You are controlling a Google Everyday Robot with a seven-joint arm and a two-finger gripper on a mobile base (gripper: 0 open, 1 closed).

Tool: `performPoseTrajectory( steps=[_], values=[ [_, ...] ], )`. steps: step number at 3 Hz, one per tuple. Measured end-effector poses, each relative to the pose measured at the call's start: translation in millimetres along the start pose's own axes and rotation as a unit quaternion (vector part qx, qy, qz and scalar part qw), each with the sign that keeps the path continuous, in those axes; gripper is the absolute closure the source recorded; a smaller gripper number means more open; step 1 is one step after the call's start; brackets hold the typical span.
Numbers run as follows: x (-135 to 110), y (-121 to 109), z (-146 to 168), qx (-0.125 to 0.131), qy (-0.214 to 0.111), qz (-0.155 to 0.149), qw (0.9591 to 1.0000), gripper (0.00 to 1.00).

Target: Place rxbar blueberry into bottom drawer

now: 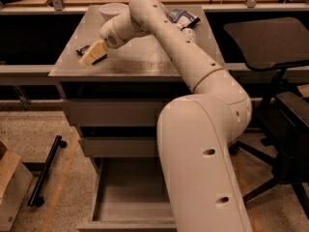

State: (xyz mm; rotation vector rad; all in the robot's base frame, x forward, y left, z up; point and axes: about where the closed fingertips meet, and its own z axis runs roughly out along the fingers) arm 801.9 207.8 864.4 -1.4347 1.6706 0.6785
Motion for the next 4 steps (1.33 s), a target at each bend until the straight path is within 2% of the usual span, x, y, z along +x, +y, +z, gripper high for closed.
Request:
performPoseTrajectory(
  steps=[1, 2, 4],
  values=[
    [-4, 2, 23, -0.015, -0.01, 0.002, 0.9998, 0.0],
    [3, 1, 38, -0.021, -0.008, 0.013, 0.9997, 0.17],
    [9, -1, 35, -0.011, -0.003, 0.018, 0.9998, 0.64]
  ],
)
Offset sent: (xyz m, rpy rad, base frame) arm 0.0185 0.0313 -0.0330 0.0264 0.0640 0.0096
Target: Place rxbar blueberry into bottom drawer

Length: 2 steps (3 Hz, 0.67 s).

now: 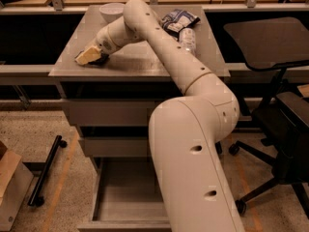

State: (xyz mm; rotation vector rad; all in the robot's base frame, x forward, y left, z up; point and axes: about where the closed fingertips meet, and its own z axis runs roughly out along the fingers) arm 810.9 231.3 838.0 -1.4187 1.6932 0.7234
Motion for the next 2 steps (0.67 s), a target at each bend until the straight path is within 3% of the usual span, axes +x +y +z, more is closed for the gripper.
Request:
performPoseTrajectory(
  steps=[1, 2],
  values=[
    [-2, 3, -17, 0.012, -0.003, -0.009, 0.9999, 0.88],
    [-4, 19, -47, 0.008, -0.009, -0.023, 0.9997, 1.0]
  ],
)
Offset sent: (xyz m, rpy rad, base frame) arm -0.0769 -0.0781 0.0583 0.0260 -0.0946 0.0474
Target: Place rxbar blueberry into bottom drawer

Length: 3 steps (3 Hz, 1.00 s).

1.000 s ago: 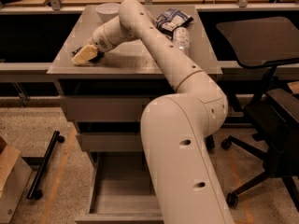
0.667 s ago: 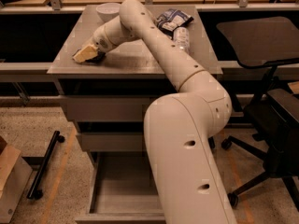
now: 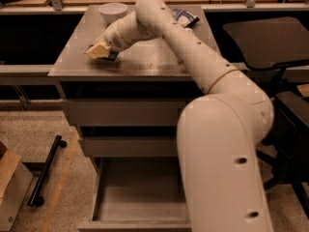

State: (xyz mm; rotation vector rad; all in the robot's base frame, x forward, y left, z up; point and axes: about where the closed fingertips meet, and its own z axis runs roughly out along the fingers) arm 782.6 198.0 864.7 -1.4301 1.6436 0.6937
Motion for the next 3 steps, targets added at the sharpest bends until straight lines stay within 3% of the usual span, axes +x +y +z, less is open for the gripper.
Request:
performPoseTrajectory(
  steps=[1, 2, 3],
  values=[
    [5, 31, -41, -0.009, 0.003, -0.016, 0.9998, 1.0],
    [23, 69, -72, -0.019, 0.009, -0.007, 0.9998, 1.0],
    [52, 130, -99, -0.031, 0.009, 0.027, 0.9991, 1.0]
  ],
)
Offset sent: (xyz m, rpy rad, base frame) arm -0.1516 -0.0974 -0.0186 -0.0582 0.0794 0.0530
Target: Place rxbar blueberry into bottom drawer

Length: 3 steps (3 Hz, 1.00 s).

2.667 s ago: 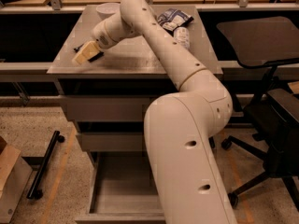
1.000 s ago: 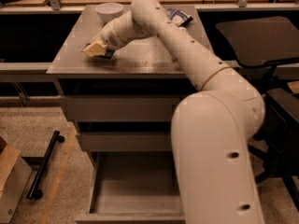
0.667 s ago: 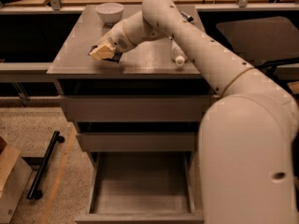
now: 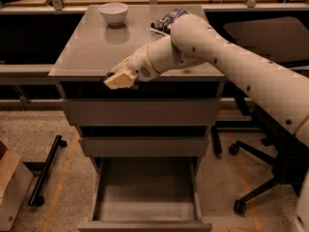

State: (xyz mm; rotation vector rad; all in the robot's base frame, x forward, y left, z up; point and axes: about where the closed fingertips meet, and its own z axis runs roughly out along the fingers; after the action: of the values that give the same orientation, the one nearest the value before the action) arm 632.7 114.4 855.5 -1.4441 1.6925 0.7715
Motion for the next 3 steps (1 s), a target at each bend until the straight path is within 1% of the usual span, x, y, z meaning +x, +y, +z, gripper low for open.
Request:
performPoseTrajectory(
  steps=[1, 2, 3],
  values=[
    [32, 45, -7, -0.006, 0.0, 0.024, 0.9997, 1.0],
    [49, 56, -1, -0.017, 0.011, 0.033, 0.9993, 1.0],
    [49, 55, 2, -0.015, 0.021, 0.016, 0.9995, 1.0]
  ],
)
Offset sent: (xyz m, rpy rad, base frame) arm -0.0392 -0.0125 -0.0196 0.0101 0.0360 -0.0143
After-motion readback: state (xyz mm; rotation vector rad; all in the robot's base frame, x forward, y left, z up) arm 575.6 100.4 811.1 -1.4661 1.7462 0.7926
